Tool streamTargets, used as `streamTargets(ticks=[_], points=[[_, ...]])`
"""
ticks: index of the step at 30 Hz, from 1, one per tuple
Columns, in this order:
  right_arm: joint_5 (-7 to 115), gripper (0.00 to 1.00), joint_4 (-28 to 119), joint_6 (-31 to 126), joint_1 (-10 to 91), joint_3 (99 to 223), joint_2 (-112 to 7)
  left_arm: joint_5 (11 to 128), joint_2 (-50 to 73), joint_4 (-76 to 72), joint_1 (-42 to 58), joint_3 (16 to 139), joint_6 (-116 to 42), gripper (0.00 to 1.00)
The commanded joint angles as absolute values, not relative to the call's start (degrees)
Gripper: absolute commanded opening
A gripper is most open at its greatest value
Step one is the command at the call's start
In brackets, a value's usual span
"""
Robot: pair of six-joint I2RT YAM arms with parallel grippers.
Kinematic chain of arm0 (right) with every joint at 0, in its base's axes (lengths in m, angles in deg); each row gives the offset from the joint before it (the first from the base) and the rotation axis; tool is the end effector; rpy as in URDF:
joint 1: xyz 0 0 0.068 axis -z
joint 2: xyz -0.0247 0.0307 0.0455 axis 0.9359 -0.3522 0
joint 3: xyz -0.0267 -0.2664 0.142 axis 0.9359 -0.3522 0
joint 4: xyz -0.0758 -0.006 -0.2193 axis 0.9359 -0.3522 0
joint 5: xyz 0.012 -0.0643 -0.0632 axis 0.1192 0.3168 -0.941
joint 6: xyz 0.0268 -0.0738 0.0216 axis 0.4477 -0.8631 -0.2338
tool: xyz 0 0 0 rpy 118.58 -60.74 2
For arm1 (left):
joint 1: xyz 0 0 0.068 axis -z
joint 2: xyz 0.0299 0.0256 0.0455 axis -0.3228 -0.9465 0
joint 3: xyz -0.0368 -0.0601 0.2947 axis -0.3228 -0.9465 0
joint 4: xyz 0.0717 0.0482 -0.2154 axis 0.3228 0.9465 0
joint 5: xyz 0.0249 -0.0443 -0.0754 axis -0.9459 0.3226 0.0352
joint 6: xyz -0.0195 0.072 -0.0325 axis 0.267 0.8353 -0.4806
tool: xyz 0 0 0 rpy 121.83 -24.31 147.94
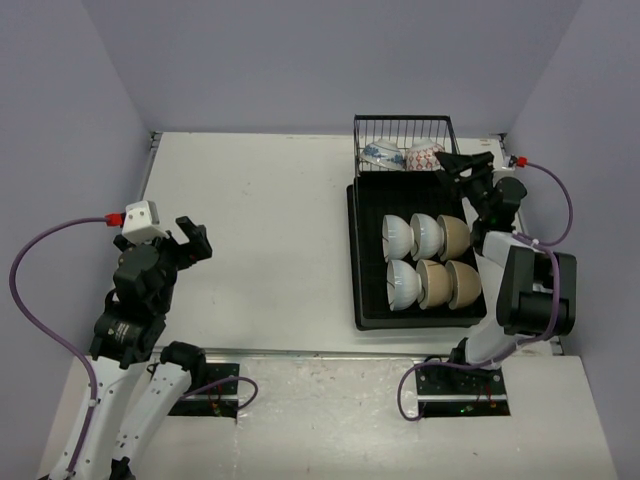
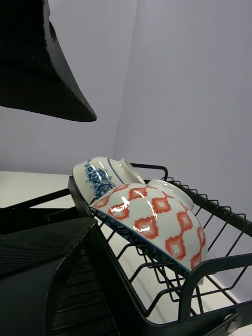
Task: Unload the bowls from the dish rack
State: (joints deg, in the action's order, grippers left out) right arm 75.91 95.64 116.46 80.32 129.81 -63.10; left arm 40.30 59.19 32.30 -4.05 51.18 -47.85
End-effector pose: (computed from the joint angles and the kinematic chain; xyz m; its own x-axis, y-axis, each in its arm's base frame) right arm 0.3538 -0.0328 0.2972 -0.3008 0.9162 -0.2649 -0.1143 0.2411 0.9637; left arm 0.0824 0.0043 0.3414 -0.1791 -0.3169 -0.9314 -0.1780 0.9415 -0.2861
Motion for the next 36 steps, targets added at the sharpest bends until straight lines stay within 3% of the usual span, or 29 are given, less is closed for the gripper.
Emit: streamTargets(ticks=[1, 19, 36], points=[[77.7, 0.74, 99.2, 116.8, 80.7, 132.5, -65.3, 40.4, 58.6, 31.1, -3.6, 51.4, -48.9, 1.0], [82.1, 0.69, 111.1, 121.9, 81.2, 134.5, -73.9, 39.5, 58.7, 31.4, -3.5, 51.6, -48.9, 1.0], [85.0, 0.51, 124.3, 128.3, 81.5, 137.3, -81.4, 39.5, 58.7, 31.5, -3.2, 51.6, -49.0, 1.0]])
